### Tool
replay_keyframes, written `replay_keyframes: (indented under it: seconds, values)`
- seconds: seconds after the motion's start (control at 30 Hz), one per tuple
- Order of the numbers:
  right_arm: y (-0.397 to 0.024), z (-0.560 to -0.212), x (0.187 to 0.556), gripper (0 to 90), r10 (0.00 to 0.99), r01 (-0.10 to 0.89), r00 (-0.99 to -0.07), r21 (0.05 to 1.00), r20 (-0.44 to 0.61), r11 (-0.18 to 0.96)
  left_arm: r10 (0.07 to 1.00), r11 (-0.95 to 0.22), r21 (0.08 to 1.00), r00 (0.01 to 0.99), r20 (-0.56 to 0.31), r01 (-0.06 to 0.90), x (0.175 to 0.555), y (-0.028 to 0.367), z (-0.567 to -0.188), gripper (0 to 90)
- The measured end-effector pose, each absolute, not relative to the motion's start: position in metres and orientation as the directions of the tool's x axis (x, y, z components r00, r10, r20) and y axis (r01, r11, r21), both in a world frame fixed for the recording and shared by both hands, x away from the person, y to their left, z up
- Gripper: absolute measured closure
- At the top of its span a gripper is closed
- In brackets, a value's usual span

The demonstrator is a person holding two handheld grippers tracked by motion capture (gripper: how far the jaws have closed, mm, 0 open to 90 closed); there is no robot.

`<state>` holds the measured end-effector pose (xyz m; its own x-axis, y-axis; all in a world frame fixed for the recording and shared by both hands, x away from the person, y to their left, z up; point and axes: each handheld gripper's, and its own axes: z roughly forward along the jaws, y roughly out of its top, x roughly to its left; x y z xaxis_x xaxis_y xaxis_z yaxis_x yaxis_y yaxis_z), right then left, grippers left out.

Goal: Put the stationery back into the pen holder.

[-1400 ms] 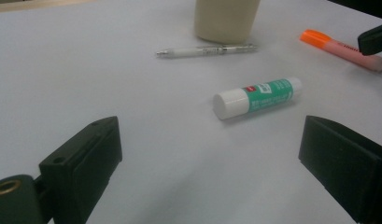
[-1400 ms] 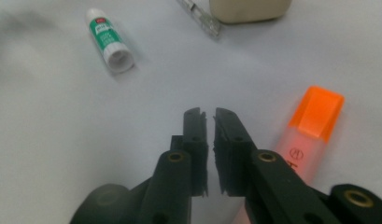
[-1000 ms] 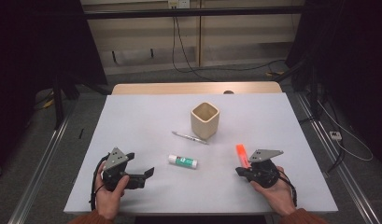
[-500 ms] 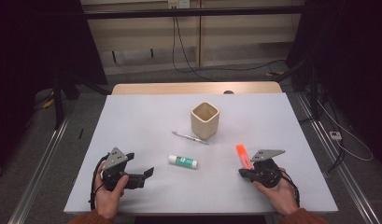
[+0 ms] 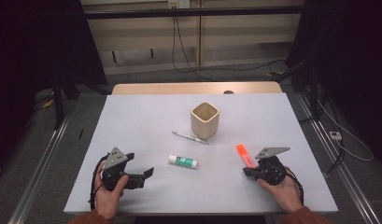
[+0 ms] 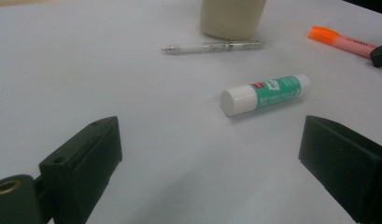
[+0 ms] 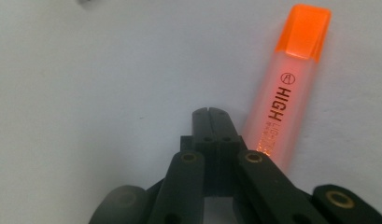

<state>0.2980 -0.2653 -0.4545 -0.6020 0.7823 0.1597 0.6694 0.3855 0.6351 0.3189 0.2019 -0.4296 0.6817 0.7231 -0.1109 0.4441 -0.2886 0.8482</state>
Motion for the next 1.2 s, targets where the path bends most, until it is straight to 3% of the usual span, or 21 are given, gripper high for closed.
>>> replay_keyframes:
  seconds: [0.5,0.93,1.2]
  values:
    - [-0.291,-0.454,0.301,90.0,0.822,0.69,-0.551,0.633,0.144,0.352,0.724,-0.294,0.843,0.681,-0.111,0.45,0.319,0.201,-0.43,6.0]
    - [-0.286,-0.448,0.297,90.0,0.774,0.632,-0.611,0.691,0.165,0.352,0.726,-0.3,0.841,0.68,-0.105,0.45,0.32,0.201,-0.43,6.0]
    - [-0.279,-0.436,0.293,67.7,0.762,0.576,-0.632,0.743,0.141,0.34,0.724,-0.296,0.839,0.68,-0.115,0.457,0.32,0.201,-0.431,6.0]
